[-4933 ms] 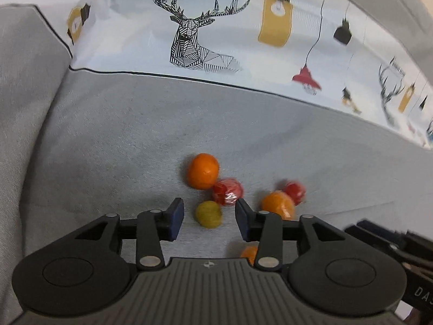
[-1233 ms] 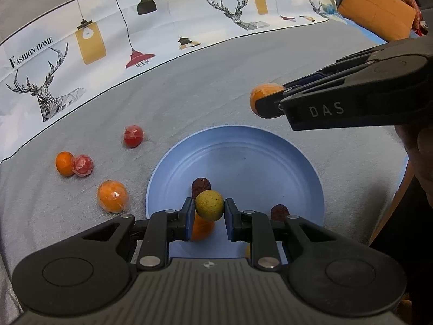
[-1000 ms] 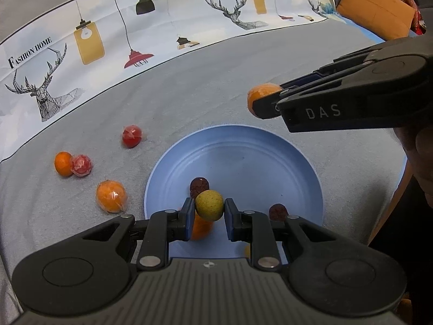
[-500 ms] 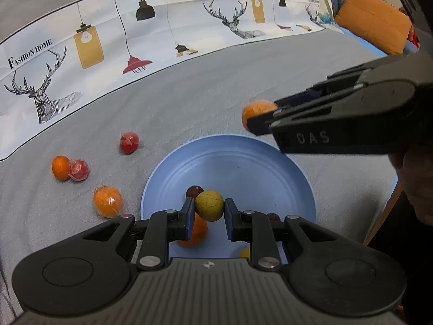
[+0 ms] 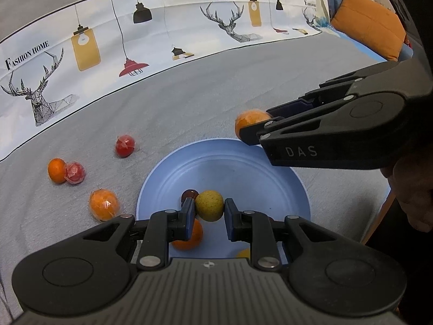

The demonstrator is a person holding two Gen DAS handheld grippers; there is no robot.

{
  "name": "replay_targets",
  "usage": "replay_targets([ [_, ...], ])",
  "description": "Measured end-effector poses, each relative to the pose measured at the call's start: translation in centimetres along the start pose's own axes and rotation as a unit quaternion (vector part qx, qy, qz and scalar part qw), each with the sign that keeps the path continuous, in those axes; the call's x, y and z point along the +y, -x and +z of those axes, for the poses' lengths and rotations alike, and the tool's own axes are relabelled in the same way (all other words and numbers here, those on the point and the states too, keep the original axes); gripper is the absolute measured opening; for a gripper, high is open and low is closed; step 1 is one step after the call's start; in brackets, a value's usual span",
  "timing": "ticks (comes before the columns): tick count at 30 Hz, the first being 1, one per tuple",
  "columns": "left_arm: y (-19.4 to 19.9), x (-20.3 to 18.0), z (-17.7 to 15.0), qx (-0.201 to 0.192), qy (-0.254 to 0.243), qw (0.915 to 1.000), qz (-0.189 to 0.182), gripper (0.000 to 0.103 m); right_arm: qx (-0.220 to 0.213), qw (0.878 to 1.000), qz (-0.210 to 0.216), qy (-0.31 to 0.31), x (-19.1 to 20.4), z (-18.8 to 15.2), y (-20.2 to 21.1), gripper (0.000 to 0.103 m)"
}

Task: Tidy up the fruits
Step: 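Carry the yellow fruit and mandarin over the blue plate with both tools, then open both tools to drop the yellow fruit and mandarin onto the plate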

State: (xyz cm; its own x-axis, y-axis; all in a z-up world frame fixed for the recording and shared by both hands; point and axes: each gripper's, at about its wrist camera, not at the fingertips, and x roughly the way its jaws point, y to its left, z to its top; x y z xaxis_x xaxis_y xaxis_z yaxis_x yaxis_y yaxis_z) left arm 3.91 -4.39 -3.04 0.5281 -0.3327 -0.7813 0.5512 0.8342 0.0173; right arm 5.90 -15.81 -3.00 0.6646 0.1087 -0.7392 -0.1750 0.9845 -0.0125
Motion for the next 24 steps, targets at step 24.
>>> replay_targets([
  [24,0.34,-0.37,0.34,-0.014,-0.003,0.9999,0.002,0.046,-0.008,1.0,-0.025,-0.006,-0.15,-0.01,0.12,0.056],
])
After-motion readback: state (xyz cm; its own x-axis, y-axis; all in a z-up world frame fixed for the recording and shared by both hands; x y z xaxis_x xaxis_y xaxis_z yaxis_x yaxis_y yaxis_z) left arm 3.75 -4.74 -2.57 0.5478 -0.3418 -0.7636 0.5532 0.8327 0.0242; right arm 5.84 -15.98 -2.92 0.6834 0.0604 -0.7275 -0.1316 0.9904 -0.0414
